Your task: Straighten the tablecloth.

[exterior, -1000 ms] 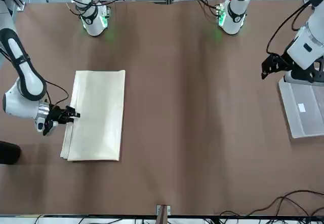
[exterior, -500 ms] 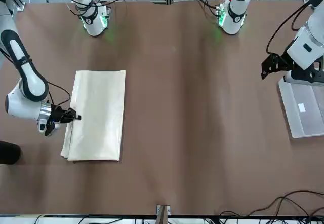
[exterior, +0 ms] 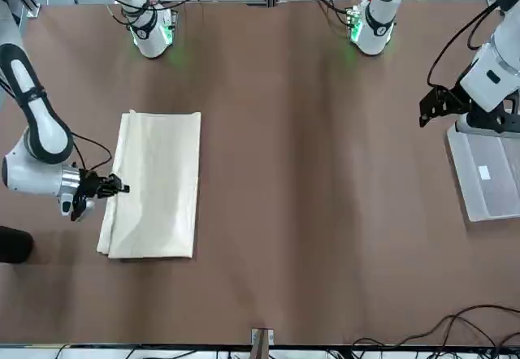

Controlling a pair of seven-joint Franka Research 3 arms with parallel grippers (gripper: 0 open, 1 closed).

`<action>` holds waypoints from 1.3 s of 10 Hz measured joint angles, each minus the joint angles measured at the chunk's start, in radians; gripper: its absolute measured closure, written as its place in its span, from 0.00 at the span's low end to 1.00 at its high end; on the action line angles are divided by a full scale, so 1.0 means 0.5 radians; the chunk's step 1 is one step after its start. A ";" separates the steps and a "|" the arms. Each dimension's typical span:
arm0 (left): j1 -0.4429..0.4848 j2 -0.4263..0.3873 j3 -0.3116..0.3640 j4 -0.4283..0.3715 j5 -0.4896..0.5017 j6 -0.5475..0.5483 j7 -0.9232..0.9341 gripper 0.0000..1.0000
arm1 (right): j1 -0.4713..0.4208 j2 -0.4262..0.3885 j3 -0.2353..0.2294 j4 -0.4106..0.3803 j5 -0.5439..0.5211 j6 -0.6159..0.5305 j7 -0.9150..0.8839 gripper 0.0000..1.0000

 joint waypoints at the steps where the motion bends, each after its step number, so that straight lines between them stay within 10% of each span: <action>1: 0.000 0.000 0.000 0.001 0.000 0.000 0.000 0.01 | 0.001 0.000 0.006 0.000 0.000 -0.003 0.004 0.93; 7: -0.001 0.000 0.000 0.007 0.000 0.002 0.000 0.01 | 0.235 0.004 0.241 -0.012 0.020 0.053 0.438 0.97; 13: -0.005 0.000 -0.001 0.009 0.000 0.004 -0.001 0.01 | 1.109 0.003 0.271 0.114 0.067 0.581 1.202 0.97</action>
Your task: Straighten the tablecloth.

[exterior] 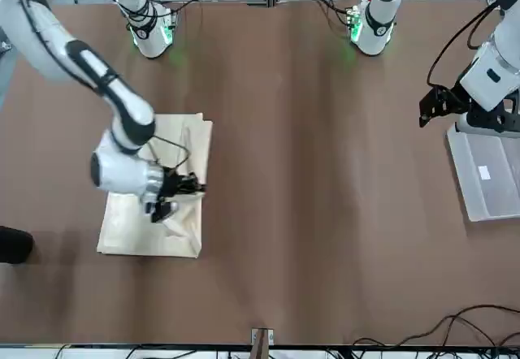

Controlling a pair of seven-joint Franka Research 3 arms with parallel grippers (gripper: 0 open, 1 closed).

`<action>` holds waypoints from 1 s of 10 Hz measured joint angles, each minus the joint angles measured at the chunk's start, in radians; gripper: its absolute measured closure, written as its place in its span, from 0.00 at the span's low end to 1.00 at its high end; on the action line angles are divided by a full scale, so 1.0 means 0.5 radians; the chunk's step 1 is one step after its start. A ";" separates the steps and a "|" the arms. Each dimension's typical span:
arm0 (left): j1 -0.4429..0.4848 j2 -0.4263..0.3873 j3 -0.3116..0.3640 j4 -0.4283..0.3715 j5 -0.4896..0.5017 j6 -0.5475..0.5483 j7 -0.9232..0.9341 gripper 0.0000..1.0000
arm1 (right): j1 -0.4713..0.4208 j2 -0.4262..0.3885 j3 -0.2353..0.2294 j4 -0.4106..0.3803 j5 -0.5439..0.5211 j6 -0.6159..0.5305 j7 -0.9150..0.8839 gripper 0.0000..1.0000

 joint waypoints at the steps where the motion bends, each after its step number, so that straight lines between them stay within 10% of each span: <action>1: 0.000 0.000 0.000 0.000 0.000 0.000 0.000 0.01 | 0.214 -0.002 -0.060 0.103 0.000 0.047 0.161 0.97; 4: 0.000 0.004 0.000 0.000 0.000 0.000 0.000 0.01 | 0.983 0.007 -0.512 0.381 0.002 0.414 0.559 0.96; 7: 0.000 0.013 0.000 0.000 0.000 0.000 0.000 0.01 | 1.774 0.056 -1.113 0.693 0.004 0.553 1.212 0.53; 10: 0.000 0.017 0.000 0.000 0.000 0.000 0.000 0.01 | 1.823 0.056 -1.232 0.796 0.006 0.538 1.348 0.06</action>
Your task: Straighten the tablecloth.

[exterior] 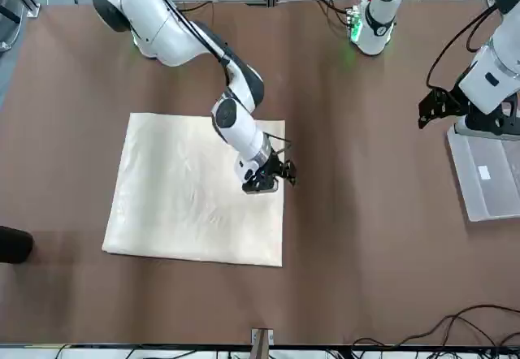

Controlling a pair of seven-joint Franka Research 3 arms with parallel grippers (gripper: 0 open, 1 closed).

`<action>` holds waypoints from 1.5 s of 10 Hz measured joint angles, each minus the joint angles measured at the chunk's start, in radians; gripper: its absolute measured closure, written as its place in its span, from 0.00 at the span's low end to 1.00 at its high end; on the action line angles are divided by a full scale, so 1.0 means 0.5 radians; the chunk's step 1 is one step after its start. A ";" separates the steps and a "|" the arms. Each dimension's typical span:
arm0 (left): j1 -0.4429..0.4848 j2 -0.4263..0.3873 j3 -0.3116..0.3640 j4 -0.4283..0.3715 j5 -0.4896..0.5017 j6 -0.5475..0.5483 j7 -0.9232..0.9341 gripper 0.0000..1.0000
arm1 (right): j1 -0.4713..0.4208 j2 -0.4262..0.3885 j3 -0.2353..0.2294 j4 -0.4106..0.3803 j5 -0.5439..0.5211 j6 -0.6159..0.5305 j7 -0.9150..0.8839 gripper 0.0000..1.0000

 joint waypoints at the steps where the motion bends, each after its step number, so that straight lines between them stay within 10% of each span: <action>1: 0.000 0.000 0.000 0.000 0.000 0.000 0.000 0.01 | -0.072 -0.014 -0.004 -0.007 -0.002 -0.025 -0.016 0.00; 12: 0.000 0.003 0.000 0.002 0.000 0.002 0.000 0.01 | -1.114 -0.903 -0.031 -0.076 -0.041 -1.680 -1.180 0.00; 15: 0.000 0.003 0.000 0.004 0.000 0.003 0.000 0.01 | -1.167 -1.247 -0.253 -0.199 -0.078 -1.881 -1.373 0.00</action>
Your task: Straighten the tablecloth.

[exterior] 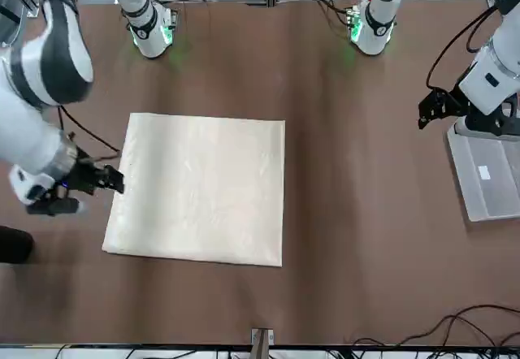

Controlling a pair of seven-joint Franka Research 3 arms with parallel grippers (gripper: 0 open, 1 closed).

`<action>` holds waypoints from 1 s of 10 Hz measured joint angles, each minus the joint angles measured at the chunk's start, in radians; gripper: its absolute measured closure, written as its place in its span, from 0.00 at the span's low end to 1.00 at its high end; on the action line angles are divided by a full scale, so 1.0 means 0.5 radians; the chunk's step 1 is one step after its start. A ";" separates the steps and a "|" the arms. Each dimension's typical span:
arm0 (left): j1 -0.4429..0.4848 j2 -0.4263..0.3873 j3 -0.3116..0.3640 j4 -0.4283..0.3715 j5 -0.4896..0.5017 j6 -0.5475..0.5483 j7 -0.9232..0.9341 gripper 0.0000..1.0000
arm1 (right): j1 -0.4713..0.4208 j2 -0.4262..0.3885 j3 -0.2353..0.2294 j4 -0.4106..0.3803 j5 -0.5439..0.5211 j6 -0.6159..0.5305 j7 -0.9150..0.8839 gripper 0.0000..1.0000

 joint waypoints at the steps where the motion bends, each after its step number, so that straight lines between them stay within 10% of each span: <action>1: 0.000 0.000 0.000 0.001 0.000 0.000 0.000 0.01 | 0.000 -0.119 -0.113 -0.022 -0.001 -0.094 -0.071 0.00; 4: 0.000 0.000 0.000 0.002 0.000 0.000 0.000 0.01 | 0.001 -0.369 -0.368 -0.043 0.001 -0.291 -0.194 0.00; 10: 0.019 0.000 0.006 0.008 0.000 0.000 -0.001 0.01 | 0.007 -0.433 -0.435 -0.012 0.082 -0.557 -0.204 0.00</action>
